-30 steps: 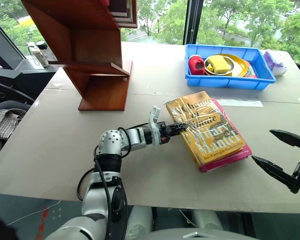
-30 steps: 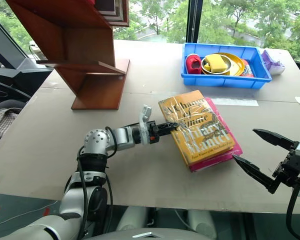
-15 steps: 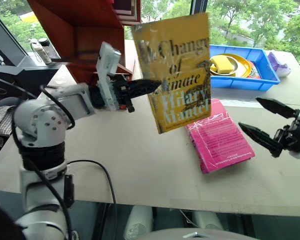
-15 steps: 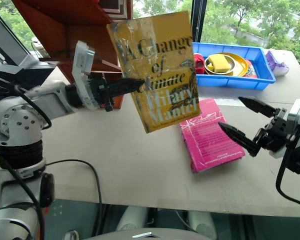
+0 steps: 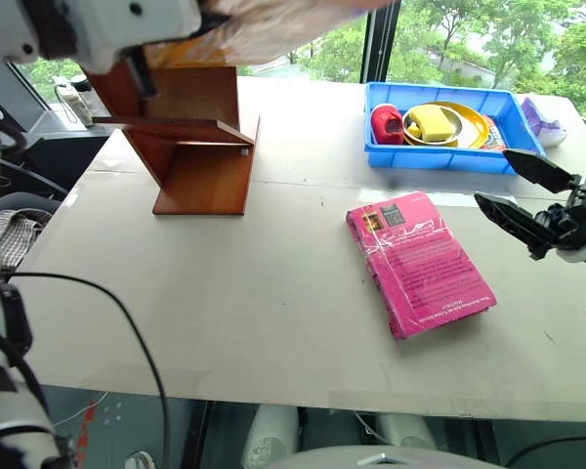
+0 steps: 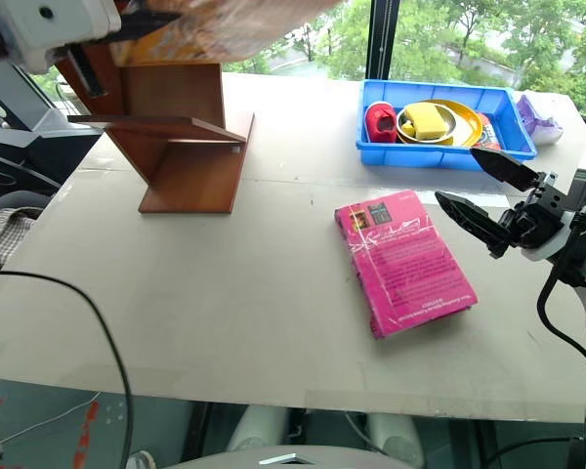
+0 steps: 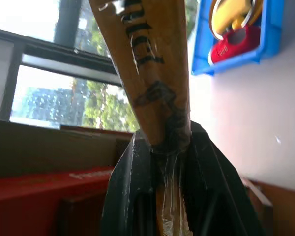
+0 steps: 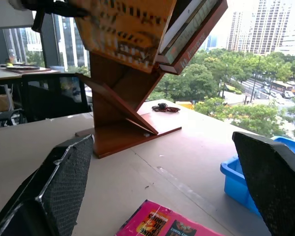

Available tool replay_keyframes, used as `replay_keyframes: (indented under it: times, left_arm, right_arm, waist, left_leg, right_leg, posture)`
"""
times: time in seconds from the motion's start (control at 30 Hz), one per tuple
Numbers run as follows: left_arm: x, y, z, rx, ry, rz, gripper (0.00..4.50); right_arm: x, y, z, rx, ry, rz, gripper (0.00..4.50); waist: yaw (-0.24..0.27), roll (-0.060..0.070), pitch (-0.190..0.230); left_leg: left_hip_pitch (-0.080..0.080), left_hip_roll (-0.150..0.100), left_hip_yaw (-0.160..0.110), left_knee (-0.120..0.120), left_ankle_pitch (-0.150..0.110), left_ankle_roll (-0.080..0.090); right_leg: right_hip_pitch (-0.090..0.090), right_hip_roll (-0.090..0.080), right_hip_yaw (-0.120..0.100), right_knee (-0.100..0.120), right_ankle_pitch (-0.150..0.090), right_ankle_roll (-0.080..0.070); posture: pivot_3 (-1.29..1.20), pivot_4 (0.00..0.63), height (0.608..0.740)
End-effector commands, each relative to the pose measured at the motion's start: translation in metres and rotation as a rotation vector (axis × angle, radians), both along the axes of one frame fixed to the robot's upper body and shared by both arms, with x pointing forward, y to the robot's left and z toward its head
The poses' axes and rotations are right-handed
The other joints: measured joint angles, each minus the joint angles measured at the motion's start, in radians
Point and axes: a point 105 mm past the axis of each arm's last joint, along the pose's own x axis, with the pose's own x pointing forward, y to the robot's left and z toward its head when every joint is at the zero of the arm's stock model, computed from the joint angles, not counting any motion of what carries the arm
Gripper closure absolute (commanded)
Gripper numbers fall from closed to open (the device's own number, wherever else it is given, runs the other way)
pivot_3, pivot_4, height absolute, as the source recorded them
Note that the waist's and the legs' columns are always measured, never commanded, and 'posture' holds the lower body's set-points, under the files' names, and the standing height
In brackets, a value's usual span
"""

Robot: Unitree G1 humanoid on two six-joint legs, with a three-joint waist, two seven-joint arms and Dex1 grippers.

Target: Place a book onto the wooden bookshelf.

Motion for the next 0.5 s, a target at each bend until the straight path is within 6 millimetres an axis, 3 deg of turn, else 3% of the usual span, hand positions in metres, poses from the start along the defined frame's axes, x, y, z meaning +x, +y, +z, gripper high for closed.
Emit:
replay_keyframes:
  times: [0.03, 0.1, 0.3, 0.47, 0.5]
  left_arm:
    - [0.005, 0.042, 0.004, 0.084, 0.034, 0.221, 4.35]
    - [0.01, 0.048, 0.0, 0.105, 0.058, 0.248, 4.35]
    - [0.04, 0.074, -0.042, 0.179, 0.217, 0.327, 4.35]
    - [0.058, 0.085, -0.063, 0.18, 0.291, 0.327, 4.35]
    - [0.058, 0.088, -0.066, 0.166, 0.322, 0.338, 3.85]
  right_arm:
    - [0.0, 0.009, 0.003, -0.027, -0.065, 0.031, 0.0]
    - [0.0, 0.013, 0.002, -0.036, -0.075, 0.041, 0.0]
    - [-0.005, 0.01, 0.002, -0.074, -0.092, 0.023, 0.0]
    - [-0.012, 0.014, 0.003, -0.076, -0.094, 0.017, 0.0]
    - [-0.013, 0.015, 0.002, -0.076, -0.091, 0.02, 0.0]
  waist:
    - [-0.003, -0.001, 0.001]
    - [0.001, -0.001, 0.001]
    - [0.006, 0.0, 0.001]
    - [-0.002, 0.008, -0.004]
    - [-0.005, 0.009, -0.004]
  left_leg:
    - [0.0, 0.0, 0.0, 0.0, 0.0, 0.0]
    - [-0.001, 0.001, 0.0, 0.001, 0.0, 0.0]
    - [-0.002, 0.004, 0.0, 0.002, 0.0, 0.0]
    - [0.005, 0.005, 0.001, 0.002, 0.0, 0.0]
    - [0.007, 0.006, 0.002, 0.002, 0.0, 0.0]
  right_leg:
    - [0.0, 0.0, -0.001, 0.001, 0.0, 0.0]
    - [0.0, 0.0, -0.001, 0.001, 0.0, 0.0]
    - [-0.001, -0.001, -0.001, 0.001, 0.0, 0.0]
    - [0.001, 0.003, -0.001, 0.006, -0.001, 0.002]
    - [0.002, 0.005, 0.0, 0.007, 0.0, 0.001]
  posture:
    - [0.0, 0.15, 0.74]
    - [0.0, 0.15, 0.74]
    - [0.0, 0.15, 0.74]
    - [0.0, 0.15, 0.74]
    - [0.0, 0.15, 0.74]
